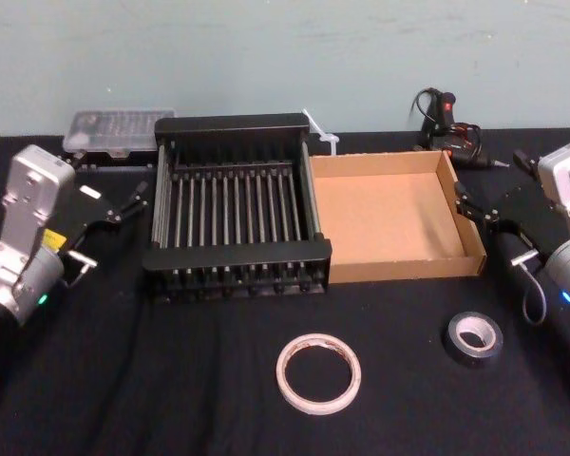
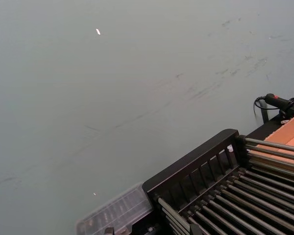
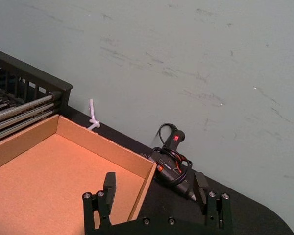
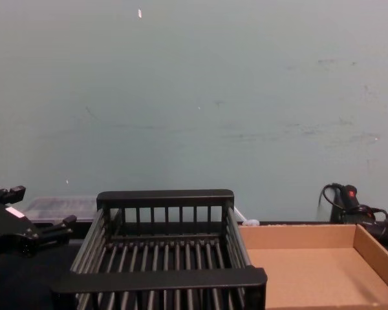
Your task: Pick up the white tape and place it into the black box , Pick up the silver tape and place it into the brown box.
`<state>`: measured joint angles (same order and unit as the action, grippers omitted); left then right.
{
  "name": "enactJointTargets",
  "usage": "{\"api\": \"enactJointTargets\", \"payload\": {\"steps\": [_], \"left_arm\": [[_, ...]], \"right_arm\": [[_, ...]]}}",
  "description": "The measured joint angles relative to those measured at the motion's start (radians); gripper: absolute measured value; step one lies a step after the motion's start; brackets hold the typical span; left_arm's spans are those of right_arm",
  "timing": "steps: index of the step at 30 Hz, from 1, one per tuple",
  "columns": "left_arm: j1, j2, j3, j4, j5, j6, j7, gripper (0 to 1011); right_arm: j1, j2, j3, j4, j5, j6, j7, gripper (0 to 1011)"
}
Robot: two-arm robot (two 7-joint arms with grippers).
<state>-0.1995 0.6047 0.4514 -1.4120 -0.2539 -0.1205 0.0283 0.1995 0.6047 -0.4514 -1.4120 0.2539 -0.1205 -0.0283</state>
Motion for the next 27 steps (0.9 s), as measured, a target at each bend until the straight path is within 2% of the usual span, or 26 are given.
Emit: {"api": "enactJointTargets", "payload": {"steps": [27], "left_arm": [[0.0, 0.0, 0.0, 0.0, 0.0, 0.0, 0.0, 1001]], "right_arm": [[0.0, 0.0, 0.0, 0.0, 0.0, 0.0, 0.0, 1002]]}}
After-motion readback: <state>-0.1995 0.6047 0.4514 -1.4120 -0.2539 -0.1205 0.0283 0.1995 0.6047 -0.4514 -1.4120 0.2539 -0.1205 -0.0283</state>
